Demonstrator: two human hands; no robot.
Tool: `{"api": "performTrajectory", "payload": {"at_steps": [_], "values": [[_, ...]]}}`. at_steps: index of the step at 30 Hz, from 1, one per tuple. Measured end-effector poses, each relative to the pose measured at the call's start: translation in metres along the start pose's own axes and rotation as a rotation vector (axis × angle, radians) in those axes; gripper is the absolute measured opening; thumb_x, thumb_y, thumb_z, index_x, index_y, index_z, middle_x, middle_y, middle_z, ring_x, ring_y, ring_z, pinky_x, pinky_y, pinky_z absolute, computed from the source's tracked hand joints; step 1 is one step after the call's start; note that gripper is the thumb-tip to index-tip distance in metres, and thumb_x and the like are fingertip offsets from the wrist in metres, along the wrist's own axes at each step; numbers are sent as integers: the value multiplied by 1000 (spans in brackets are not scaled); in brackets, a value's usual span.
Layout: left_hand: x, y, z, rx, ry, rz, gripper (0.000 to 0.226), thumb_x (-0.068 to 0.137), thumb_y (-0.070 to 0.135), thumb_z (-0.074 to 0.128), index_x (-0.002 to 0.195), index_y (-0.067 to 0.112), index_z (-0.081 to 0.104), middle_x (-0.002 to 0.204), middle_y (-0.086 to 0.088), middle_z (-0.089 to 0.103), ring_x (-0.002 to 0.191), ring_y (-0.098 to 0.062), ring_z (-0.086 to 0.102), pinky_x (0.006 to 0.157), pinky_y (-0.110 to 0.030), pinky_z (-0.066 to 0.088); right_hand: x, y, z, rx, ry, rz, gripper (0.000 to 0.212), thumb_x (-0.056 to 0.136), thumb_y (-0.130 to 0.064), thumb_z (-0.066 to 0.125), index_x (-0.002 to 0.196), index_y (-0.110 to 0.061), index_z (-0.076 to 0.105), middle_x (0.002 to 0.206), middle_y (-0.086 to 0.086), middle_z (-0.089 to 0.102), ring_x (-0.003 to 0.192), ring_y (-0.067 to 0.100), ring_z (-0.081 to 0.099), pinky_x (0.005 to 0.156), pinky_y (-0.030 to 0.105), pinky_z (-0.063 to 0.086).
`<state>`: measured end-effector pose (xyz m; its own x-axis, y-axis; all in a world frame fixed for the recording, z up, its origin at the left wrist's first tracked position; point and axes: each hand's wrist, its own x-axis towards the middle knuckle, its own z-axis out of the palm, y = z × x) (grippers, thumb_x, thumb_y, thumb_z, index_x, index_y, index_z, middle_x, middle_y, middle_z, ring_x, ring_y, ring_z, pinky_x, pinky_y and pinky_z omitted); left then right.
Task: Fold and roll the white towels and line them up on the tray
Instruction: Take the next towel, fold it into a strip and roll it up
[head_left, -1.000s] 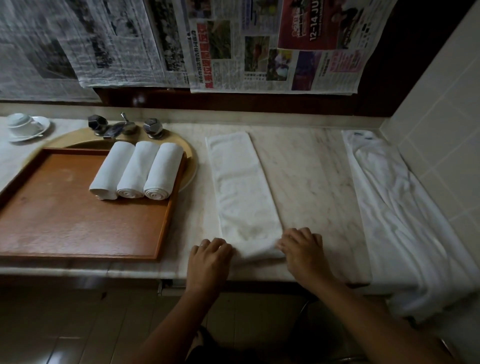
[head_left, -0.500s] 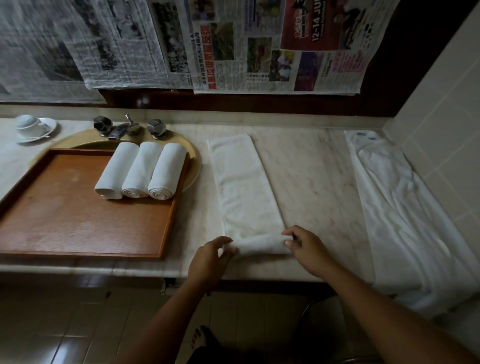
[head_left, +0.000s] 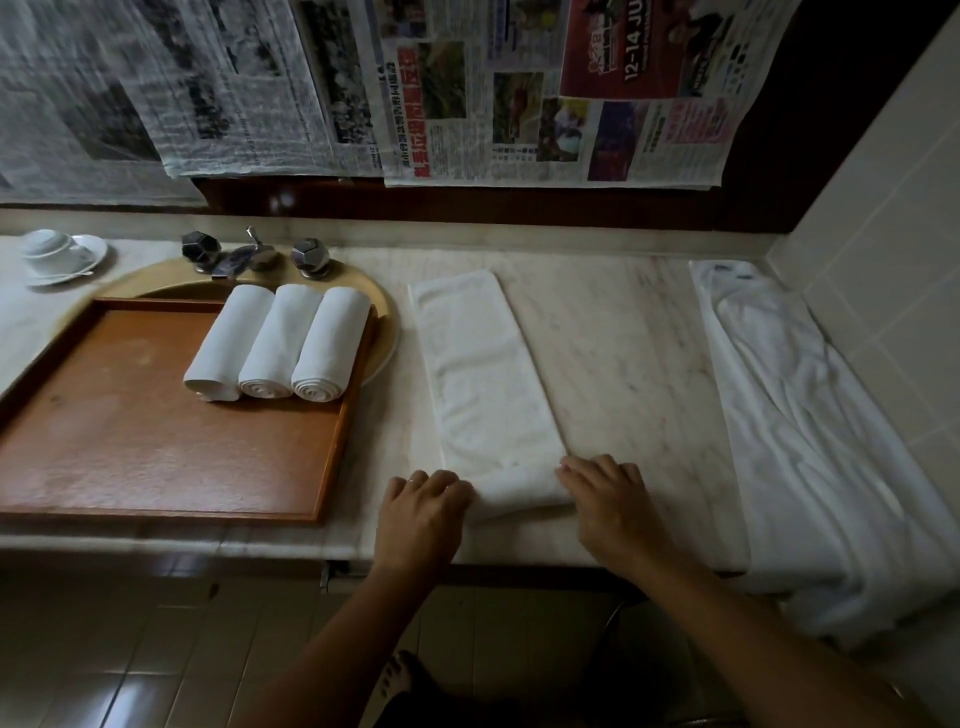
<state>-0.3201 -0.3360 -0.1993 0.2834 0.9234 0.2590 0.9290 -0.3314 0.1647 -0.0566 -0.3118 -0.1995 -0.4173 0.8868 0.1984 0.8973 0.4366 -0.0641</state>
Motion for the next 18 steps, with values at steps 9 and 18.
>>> {"api": "performTrajectory", "payload": {"at_steps": [9,18], "values": [[-16,16,-6,-509,-81,-360,34,94,37,66,127,30,62,125,19,60,102,-11,64,80,-29,52,1,1,-12,665,-130,379,31,89,-20,70,119,-23,66,115,-12,65,104,13,61,88,28,47],[24,0,-7,-658,-296,-581,34,99,46,54,123,25,63,119,-2,67,100,-18,60,83,-35,51,54,13,-24,866,-370,649,17,91,-23,67,108,-17,66,101,-2,63,96,19,60,76,28,47]]}}
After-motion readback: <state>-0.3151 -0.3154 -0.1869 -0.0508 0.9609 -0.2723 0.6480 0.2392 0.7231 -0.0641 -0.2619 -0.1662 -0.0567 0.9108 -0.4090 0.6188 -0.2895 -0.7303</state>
